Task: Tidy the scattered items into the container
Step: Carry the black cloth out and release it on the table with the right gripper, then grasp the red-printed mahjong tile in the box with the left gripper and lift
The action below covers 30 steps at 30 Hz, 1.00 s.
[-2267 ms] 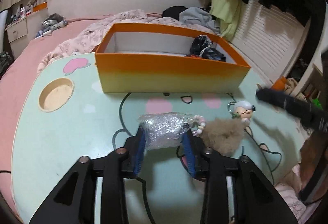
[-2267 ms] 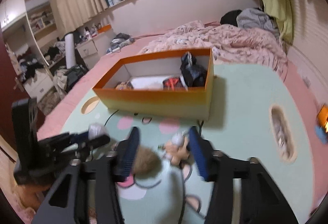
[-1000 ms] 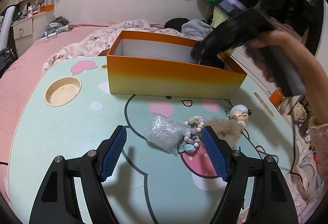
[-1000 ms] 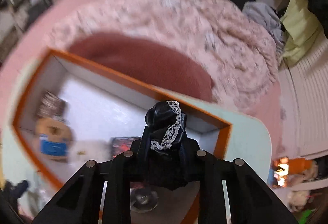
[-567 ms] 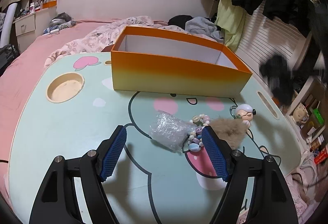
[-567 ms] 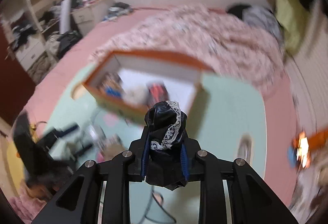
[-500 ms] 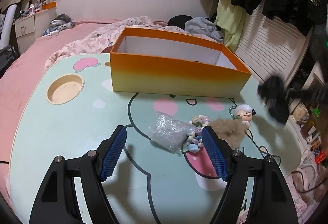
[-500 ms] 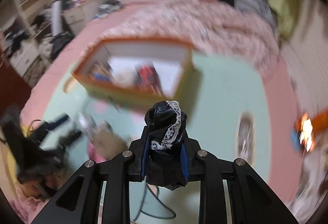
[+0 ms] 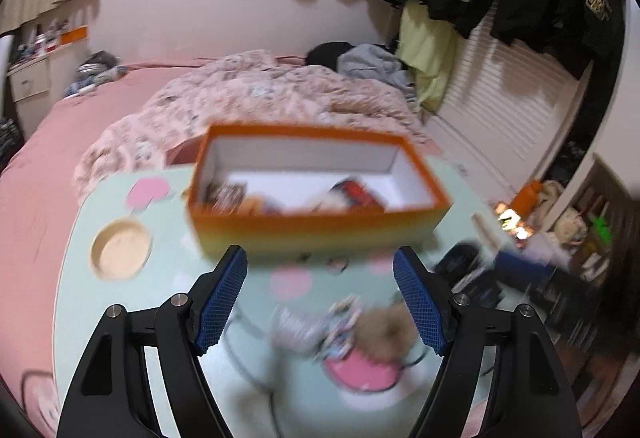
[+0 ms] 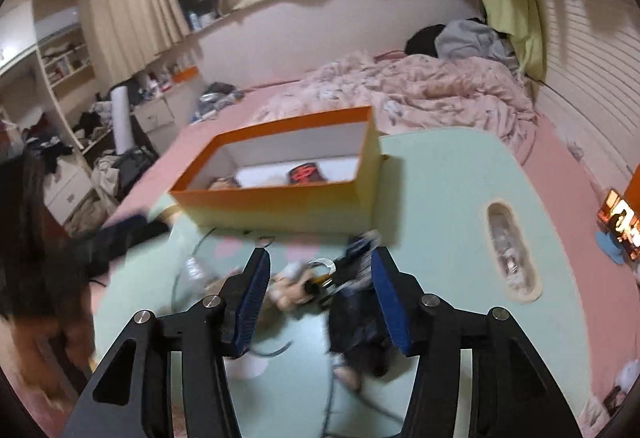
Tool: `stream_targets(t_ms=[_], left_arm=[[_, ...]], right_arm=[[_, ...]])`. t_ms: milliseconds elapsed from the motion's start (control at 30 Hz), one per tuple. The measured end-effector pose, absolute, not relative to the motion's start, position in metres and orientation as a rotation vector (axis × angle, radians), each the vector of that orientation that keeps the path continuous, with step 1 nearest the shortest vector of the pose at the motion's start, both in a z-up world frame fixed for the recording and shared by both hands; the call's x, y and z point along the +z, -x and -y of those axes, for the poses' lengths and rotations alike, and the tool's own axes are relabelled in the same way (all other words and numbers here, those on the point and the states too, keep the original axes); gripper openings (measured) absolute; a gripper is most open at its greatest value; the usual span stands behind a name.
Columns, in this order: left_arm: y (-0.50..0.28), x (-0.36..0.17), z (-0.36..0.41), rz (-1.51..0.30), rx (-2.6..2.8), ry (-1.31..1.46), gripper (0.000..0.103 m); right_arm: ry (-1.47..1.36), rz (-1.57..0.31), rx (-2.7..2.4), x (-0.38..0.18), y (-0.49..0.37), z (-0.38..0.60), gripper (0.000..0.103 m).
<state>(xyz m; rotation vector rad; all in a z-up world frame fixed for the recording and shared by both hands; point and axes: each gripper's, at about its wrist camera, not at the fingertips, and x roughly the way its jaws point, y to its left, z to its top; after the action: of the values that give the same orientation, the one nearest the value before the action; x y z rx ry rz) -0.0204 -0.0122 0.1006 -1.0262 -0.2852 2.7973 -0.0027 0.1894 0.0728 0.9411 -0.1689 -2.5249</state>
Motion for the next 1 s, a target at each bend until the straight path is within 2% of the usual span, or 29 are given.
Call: stream_targets(t_ms=[133, 333, 500, 600, 800, 867, 900, 1000], left_arm=[[0.08, 0.118, -0.001, 0.303, 2.648, 1.215, 0.076], [0.155, 0.088, -0.029, 0.277, 2.496, 1.525, 0.076], [0.187, 0.065, -0.039, 0.314, 2.49, 1.649, 0.075], [0.197, 0.059, -0.049, 0.272, 2.486, 1.682, 0.061], [0.211, 0.034, -0.057, 0.229, 2.449, 1.824, 0.06], [0.212, 0.036, -0.062, 0.156, 2.493, 1.804, 0.051], [0.211, 0.036, -0.064, 0.126, 2.507, 1.793, 0.043], [0.211, 0.039, -0.062, 0.135, 2.489, 1.77, 0.041]], right_arm=[[-0.968, 0.177, -2.497, 0.061, 0.0, -0.184, 0.052], [-0.98, 0.209, -2.484, 0.056, 0.001, -0.19, 0.052], [-0.989, 0.23, -2.475, 0.054, 0.0, -0.194, 0.052], [-0.991, 0.231, -2.47, 0.053, -0.001, -0.194, 0.052], [-0.994, 0.247, -2.466, 0.051, -0.001, -0.195, 0.052], [-0.999, 0.252, -2.46, 0.05, -0.001, -0.196, 0.052], [-1.001, 0.254, -2.458, 0.05, -0.001, -0.196, 0.052], [-1.002, 0.26, -2.457, 0.05, -0.001, -0.197, 0.052]])
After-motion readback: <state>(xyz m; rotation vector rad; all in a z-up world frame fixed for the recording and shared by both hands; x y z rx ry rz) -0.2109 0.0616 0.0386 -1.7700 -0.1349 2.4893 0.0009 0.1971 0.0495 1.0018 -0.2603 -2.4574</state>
